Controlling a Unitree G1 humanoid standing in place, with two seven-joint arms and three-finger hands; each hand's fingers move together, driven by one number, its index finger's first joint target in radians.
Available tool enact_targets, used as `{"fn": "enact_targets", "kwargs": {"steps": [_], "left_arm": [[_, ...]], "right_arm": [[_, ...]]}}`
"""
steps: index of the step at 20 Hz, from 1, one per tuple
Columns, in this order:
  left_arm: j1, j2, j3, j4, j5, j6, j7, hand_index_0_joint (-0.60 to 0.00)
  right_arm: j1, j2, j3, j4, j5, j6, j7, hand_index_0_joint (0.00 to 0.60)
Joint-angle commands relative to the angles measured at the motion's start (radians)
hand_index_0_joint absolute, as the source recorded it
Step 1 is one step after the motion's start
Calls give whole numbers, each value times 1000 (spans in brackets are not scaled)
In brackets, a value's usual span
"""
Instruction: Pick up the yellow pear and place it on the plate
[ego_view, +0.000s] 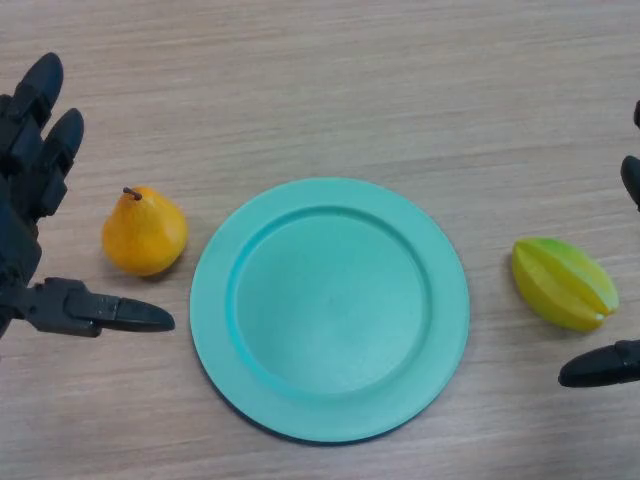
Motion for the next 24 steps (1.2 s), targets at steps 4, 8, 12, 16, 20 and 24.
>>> {"fn": "enact_targets", "kwargs": {"steps": [4,8,12,16,20,24], "left_arm": [[-17,33,93,-65,4,-118,-4,0],[-47,49,97,7,22,-173,12,0],[-101,76,72,156,56,-265,46,0],[-183,96,26,387,80,-382,91,0],[-263,100,-28,628,109,-476,128,0],[-328,88,-70,784,94,-515,102,0]], "right_arm": [[-30,-30,-53,-43,-27,-151,-40,0],[-23,-26,-49,-49,-13,-131,-36,0],[-21,-25,-54,-53,-16,-125,-33,0],[-14,-21,-58,-51,-18,-132,-42,0],[-10,-21,-71,-52,-8,-138,-38,0],[-8,-20,-78,-44,-13,-152,-34,0]]}}
